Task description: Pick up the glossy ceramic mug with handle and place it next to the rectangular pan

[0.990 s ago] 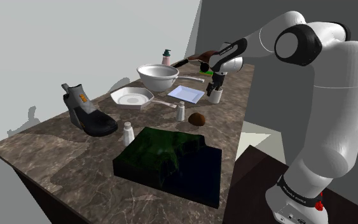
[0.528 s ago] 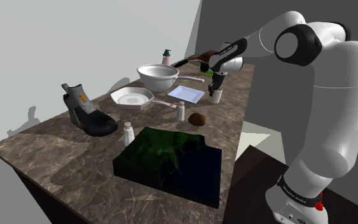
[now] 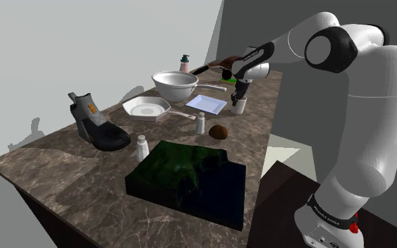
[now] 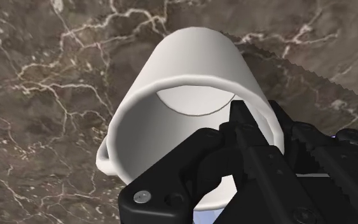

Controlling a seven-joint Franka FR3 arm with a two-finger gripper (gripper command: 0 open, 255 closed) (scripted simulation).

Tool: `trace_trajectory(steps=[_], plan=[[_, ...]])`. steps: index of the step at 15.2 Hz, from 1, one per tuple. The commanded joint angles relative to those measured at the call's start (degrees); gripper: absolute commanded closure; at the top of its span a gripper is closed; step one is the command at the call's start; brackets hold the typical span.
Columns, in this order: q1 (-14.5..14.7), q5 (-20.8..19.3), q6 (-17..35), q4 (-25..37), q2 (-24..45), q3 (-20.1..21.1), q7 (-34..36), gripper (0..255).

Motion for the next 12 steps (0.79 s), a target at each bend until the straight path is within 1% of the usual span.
trace_trajectory(steps=[1,12], plan=[[0.12,-0.37,-0.96,0.4,-0.63,-0.19,0.23,255],[0.76,-2.6,-8.12,4.14,-4.32,-1.15,1.74,255]])
